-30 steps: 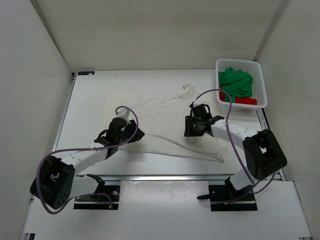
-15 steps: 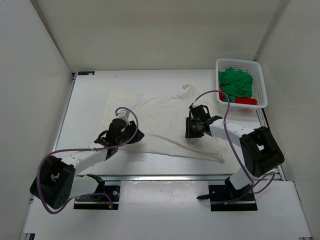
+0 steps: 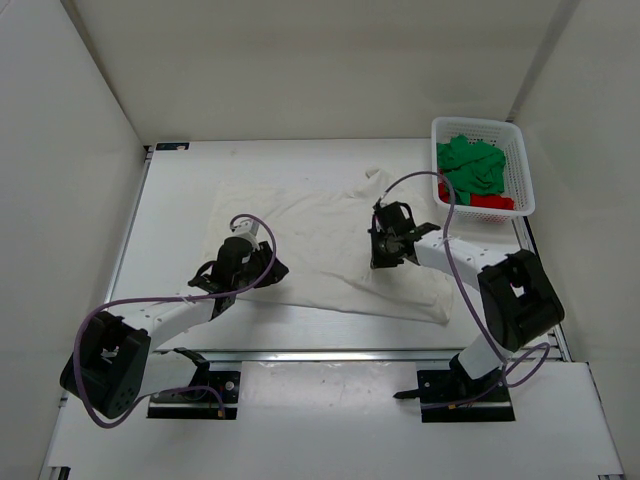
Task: Fold and stack the t-shirts
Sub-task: Fold the flattened tshirt in 1/3 of the way
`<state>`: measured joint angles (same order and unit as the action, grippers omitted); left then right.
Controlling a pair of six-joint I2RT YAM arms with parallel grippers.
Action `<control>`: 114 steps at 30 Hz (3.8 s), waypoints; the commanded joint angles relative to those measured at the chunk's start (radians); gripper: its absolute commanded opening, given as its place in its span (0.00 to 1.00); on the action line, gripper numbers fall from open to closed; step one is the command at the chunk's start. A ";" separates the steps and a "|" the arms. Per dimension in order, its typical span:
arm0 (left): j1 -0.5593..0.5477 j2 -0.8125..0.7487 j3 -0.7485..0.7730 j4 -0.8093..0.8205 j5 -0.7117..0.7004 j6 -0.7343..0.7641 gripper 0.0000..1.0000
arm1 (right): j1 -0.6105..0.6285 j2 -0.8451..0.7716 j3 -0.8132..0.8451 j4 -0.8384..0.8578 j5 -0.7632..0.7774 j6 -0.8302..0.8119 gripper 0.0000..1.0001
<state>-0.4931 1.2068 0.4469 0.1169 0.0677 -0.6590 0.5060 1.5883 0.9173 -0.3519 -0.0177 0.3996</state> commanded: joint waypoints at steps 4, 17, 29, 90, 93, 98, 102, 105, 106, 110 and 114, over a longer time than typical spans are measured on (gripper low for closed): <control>0.019 -0.018 -0.002 0.030 0.017 -0.014 0.47 | 0.019 0.081 0.199 -0.016 0.107 -0.028 0.00; 0.044 -0.036 -0.020 0.037 0.014 -0.031 0.46 | 0.028 0.236 0.367 -0.025 0.139 -0.091 0.09; -0.007 -0.041 -0.048 0.001 -0.019 -0.005 0.47 | -0.264 -0.175 -0.061 0.068 0.032 0.071 0.26; -0.426 0.424 0.234 0.058 -0.009 0.015 0.45 | -0.431 -0.146 -0.238 0.478 -0.131 0.156 0.00; -0.423 0.412 0.230 0.055 -0.014 0.012 0.45 | -0.411 -0.166 -0.265 0.534 -0.094 0.117 0.00; -0.404 0.387 0.193 0.073 -0.010 -0.007 0.46 | -0.385 -0.261 -0.363 0.633 -0.027 0.107 0.00; -0.380 0.372 0.173 0.075 -0.014 -0.030 0.46 | -0.446 -0.209 -0.341 0.544 -0.011 0.157 0.00; -0.343 0.335 0.136 0.093 -0.014 -0.047 0.46 | -0.472 -0.169 -0.333 0.536 -0.054 0.176 0.11; -0.338 0.314 0.130 0.098 -0.009 -0.051 0.46 | -0.469 -0.162 -0.328 0.539 -0.060 0.177 0.17; -0.261 0.211 0.107 0.054 -0.011 -0.048 0.46 | -0.436 -0.212 -0.287 0.452 -0.021 0.171 0.31; -0.184 0.074 0.076 -0.017 -0.025 -0.036 0.48 | -0.367 -0.338 -0.267 0.364 0.065 0.170 0.35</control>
<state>-0.7288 1.3960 0.5404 0.1482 0.0532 -0.7002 0.0971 1.3609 0.5991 0.0525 -0.0284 0.5728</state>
